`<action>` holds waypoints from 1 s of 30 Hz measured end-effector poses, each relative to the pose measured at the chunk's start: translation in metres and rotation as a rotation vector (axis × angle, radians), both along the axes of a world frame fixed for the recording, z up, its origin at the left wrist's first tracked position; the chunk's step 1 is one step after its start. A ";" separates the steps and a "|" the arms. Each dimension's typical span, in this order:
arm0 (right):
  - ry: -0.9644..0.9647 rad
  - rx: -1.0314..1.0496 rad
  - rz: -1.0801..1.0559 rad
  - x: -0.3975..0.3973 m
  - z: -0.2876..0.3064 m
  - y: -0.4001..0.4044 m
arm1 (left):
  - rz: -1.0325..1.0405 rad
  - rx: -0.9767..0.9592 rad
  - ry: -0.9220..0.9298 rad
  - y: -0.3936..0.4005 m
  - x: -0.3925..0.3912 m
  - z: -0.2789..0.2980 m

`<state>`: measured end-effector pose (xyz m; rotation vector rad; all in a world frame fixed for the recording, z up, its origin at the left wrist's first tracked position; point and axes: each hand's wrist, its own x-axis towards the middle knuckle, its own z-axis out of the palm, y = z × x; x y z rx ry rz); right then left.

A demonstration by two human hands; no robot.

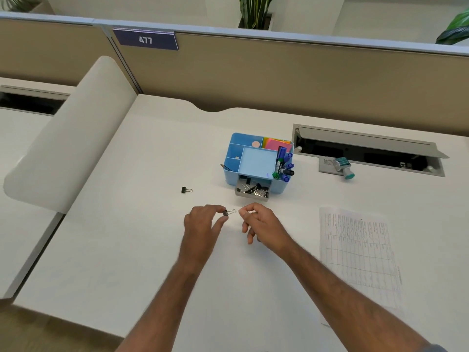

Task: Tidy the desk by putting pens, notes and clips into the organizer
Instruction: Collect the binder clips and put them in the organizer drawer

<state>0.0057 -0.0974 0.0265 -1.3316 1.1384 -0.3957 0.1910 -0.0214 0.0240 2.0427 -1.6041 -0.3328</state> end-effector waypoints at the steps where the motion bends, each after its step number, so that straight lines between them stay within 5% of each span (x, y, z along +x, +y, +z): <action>1: -0.009 0.002 -0.002 0.001 0.001 0.000 | -0.013 -0.006 -0.007 0.001 -0.003 0.002; 12: 0.026 -0.078 -0.057 -0.005 0.002 -0.008 | -0.076 -0.039 0.052 0.004 -0.010 0.000; 21: 0.034 -0.211 -0.271 -0.006 0.009 -0.042 | 0.230 0.029 0.291 -0.017 0.044 -0.022; 30: 0.013 -0.188 -0.251 0.003 0.002 -0.053 | 0.273 0.189 0.188 -0.043 0.097 -0.033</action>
